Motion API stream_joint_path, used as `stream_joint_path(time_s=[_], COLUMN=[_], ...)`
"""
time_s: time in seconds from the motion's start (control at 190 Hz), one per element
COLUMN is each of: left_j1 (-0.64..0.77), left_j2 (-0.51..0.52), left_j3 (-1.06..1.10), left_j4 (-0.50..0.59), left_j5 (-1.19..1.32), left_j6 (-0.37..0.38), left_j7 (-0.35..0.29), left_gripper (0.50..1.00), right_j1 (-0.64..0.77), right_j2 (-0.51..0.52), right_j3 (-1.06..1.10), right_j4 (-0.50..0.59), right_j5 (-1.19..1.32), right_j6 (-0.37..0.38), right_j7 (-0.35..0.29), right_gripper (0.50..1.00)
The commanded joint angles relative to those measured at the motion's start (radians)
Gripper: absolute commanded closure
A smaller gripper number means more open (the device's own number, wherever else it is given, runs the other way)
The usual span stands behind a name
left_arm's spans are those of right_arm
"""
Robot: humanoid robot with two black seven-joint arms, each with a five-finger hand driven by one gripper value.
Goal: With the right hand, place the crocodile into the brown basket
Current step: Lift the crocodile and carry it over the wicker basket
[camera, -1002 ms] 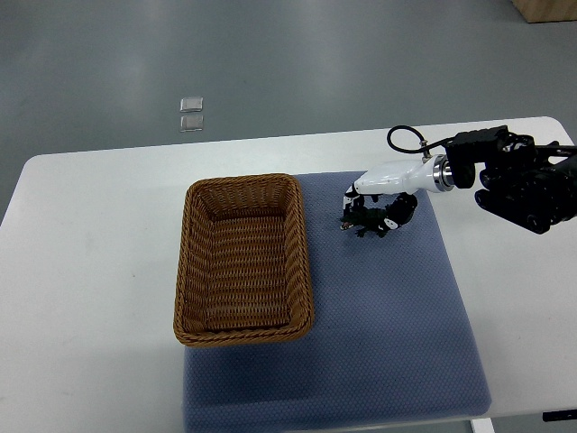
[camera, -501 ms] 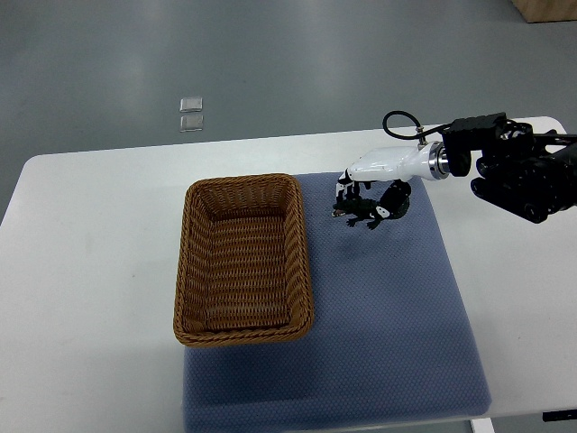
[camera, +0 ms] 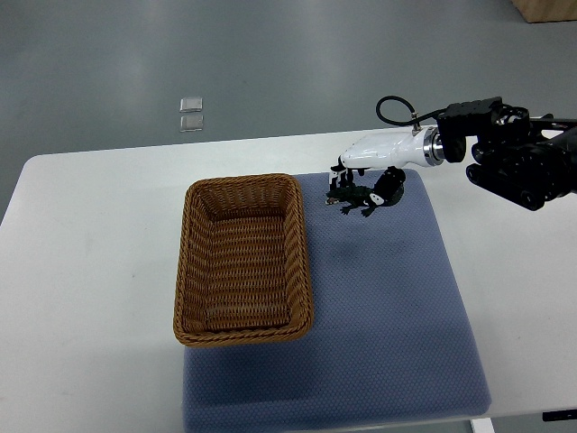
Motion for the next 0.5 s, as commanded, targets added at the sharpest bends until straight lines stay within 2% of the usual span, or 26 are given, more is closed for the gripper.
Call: stream_joint_path(time_s=[0.0,0.216,0.496], left_j1=[0.000,0.000,0.000], left_j2=[0.000,0.000,0.000], left_j3=[0.001,0.001,-0.001], left_j4=[0.000,0.000,0.000], left_j5=[0.001,0.001,-0.001], left_j6=[0.000,0.000,0.000], left_j7=[0.000,0.000,0.000], left_gripper=[0.500,0.500,0.500], right_j1=[0.040,0.122,0.168], right_j2=[0.008,0.083,0.221], right_j3=[-0.008,-0.007,-0.008], right_j4=[0.001,0.002,0.002], right_j5=[0.001,0.005,0.005], right_j6=[0.005,0.057,0.062], right_j7=[0.000,0.000,0.000], right_gripper=[1.000,1.000,1.000])
